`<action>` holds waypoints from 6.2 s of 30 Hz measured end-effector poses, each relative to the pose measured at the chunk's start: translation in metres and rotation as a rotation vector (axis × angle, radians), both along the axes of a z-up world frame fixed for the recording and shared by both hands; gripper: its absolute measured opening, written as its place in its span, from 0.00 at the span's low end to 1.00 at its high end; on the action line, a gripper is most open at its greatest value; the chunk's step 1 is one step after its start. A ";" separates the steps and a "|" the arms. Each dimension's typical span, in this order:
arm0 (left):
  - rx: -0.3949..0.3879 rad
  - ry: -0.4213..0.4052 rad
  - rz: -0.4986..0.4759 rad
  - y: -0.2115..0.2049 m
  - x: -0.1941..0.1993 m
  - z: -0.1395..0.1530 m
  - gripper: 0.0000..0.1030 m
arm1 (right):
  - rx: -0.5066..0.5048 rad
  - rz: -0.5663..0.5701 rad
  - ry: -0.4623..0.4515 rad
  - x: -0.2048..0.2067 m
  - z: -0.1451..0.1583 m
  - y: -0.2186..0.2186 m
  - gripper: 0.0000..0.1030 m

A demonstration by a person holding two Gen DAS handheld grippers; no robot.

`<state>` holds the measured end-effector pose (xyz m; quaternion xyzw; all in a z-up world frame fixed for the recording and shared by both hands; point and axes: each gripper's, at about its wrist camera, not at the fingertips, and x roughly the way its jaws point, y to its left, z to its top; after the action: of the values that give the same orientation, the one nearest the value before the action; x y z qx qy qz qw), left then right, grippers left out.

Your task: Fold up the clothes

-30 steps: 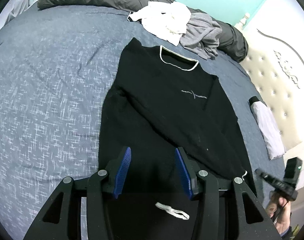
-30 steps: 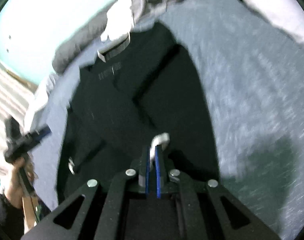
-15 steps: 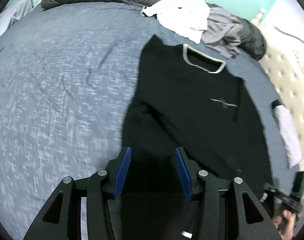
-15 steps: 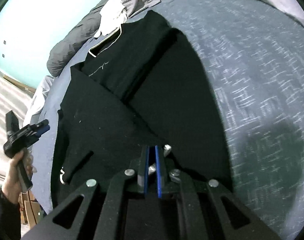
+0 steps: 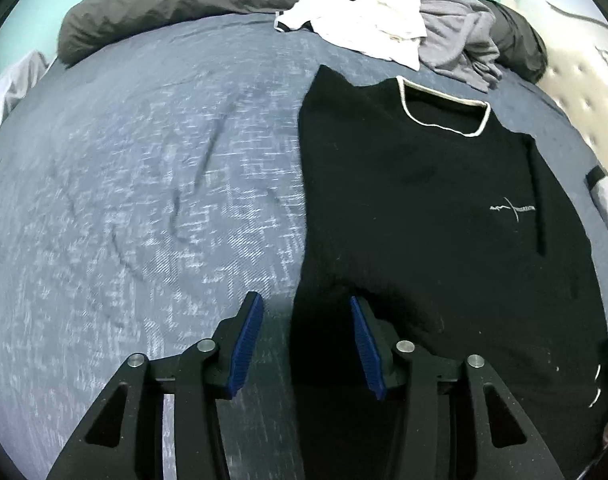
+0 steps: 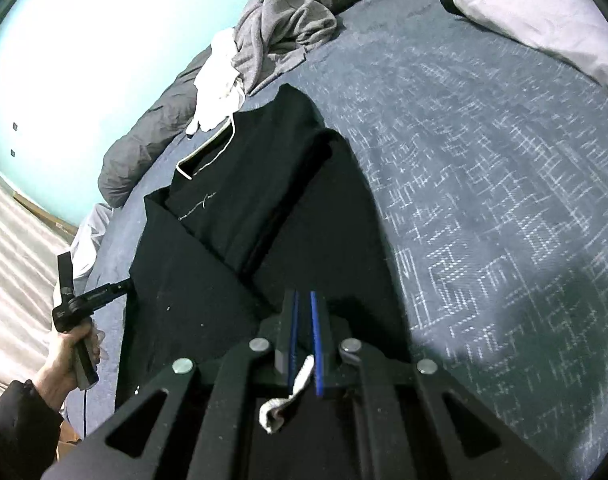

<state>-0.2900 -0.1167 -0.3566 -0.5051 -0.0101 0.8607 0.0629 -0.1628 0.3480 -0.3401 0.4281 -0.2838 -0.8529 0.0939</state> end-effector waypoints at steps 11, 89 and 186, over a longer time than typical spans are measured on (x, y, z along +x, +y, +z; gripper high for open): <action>0.033 0.033 0.018 -0.013 0.002 -0.010 0.13 | 0.004 0.038 -0.002 -0.009 -0.004 -0.009 0.06; 0.204 0.036 0.055 -0.001 -0.095 0.040 0.43 | 0.084 0.028 0.080 -0.035 0.013 0.008 0.39; 0.361 -0.083 -0.253 -0.024 0.368 0.129 0.06 | 0.159 0.469 -0.048 0.210 0.145 -0.031 0.05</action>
<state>0.0785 -0.1412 -0.2279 -0.5178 -0.1032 0.8087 0.2594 0.0470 0.3169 -0.1954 0.5084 -0.1107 -0.8170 0.2488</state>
